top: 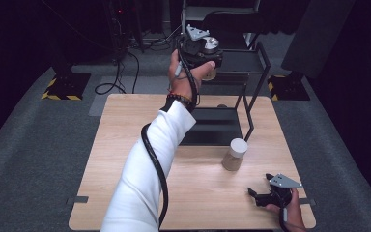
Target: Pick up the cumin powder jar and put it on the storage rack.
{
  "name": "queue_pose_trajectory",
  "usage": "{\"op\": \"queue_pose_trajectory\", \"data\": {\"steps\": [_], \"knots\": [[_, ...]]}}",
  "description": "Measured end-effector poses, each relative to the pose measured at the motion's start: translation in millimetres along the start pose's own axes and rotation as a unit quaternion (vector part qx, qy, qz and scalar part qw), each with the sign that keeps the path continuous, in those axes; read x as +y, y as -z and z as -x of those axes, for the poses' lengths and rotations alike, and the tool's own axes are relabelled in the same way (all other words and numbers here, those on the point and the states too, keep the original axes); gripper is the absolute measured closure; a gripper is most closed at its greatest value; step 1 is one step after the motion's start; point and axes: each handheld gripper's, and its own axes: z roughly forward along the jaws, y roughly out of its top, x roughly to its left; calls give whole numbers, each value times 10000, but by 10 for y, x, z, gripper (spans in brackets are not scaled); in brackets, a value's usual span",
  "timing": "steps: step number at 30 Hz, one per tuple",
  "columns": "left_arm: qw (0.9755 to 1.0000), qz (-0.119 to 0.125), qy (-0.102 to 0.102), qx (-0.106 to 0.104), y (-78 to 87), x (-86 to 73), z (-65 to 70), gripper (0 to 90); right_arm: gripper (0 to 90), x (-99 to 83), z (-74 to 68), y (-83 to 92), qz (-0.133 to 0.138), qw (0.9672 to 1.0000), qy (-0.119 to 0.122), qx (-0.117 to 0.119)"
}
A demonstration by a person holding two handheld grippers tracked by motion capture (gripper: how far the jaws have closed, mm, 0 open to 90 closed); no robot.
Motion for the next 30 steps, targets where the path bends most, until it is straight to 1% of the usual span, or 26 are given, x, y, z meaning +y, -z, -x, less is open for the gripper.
{"op": "queue_pose_trajectory", "data": {"steps": [3,4,5,6,8,12,13,14,15,16,19,22,24,26,30], "knots": [[10000,16,1,34,-90,46,-22,316,0,1,2,0,-3,10000,-2,3],[10000,16,1,34,-90,46,-22,316,0,1,3,0,-3,10000,-4,6],[10000,44,-6,61,-145,56,-33,316,0,1,3,0,-4,10000,-5,5],[10000,44,-6,61,-145,56,-33,316,0,1,3,0,-4,10000,-5,5],[9998,68,-21,158,-225,82,-37,316,0,1,2,0,-3,10000,-4,4],[9996,141,-46,248,-332,119,-73,316,0,0,-1,0,-1,10000,-6,-2],[9996,141,-46,248,-332,119,-73,316,0,1,0,0,-3,10000,-8,0],[9995,113,-19,293,-389,137,-86,316,0,1,2,0,-5,10000,-10,3],[9995,116,12,290,-423,143,-104,316,0,1,1,0,-4,10000,-11,2],[9995,116,12,290,-423,143,-104,316,0,1,1,0,-4,10000,-11,2],[9995,67,-22,294,-521,132,-108,316,0,-3,-7,1,7,10000,1,-15],[9995,51,-4,312,-568,116,-114,316,0,-3,-8,2,6,10000,2,-15],[9994,35,44,333,-628,81,-133,316,0,-4,-10,2,9,10000,5,-19],[9994,-4,12,333,-653,70,-139,315,0,-4,-11,2,9,10000,5,-20],[9994,-9,10,343,-685,39,-146,315,0,-3,-7,1,5,10000,-3,-15]]}}
